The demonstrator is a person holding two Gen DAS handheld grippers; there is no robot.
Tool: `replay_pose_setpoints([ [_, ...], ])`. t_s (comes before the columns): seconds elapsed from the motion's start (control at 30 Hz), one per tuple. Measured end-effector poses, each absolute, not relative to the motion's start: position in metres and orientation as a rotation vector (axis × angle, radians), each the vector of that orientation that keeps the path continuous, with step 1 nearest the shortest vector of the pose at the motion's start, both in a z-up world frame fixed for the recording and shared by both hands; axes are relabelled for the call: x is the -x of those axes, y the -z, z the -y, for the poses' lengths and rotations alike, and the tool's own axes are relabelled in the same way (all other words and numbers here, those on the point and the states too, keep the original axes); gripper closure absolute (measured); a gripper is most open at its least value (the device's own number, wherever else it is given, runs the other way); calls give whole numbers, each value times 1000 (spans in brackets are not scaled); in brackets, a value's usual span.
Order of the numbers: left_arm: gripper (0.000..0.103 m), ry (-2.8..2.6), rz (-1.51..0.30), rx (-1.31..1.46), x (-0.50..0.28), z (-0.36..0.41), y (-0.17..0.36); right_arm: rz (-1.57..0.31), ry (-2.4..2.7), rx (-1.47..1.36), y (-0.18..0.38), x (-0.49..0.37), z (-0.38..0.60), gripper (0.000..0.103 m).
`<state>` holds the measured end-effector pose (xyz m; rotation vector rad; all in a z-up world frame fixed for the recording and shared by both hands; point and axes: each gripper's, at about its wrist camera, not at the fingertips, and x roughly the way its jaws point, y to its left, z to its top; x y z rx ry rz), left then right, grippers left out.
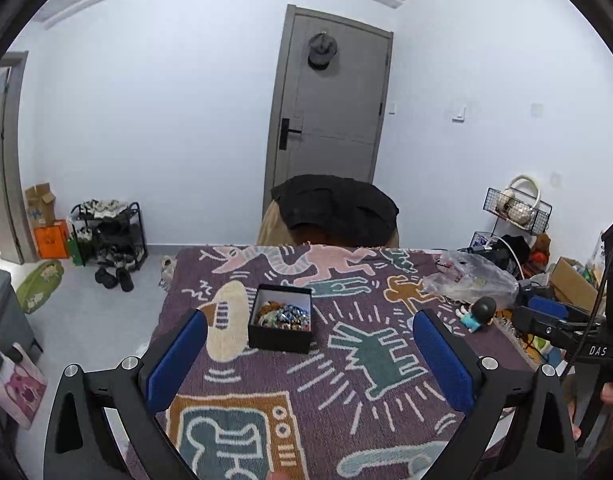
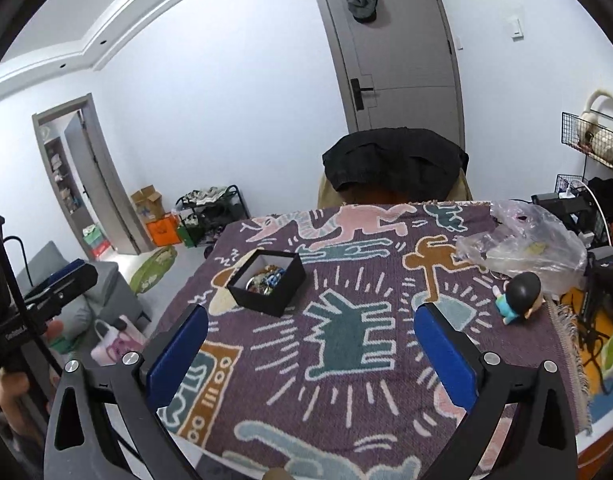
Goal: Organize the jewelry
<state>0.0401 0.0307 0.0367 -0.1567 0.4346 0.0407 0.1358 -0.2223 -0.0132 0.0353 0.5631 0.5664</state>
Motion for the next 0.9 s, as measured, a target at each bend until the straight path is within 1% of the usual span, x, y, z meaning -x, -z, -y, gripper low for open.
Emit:
replay_pose_setpoints([
  [0.33,0,-53,-408,118,-8,-24,-31,-579,-571,-43,21,-117,234,0],
  [0.47,0,-54,-394,102,-2,-21,-35,-573,-567,-11,22,-107,239,0],
  [0.9,0,-58,-389,39,7,-16,-34,-570,-580,-33,24,-107,241,0],
])
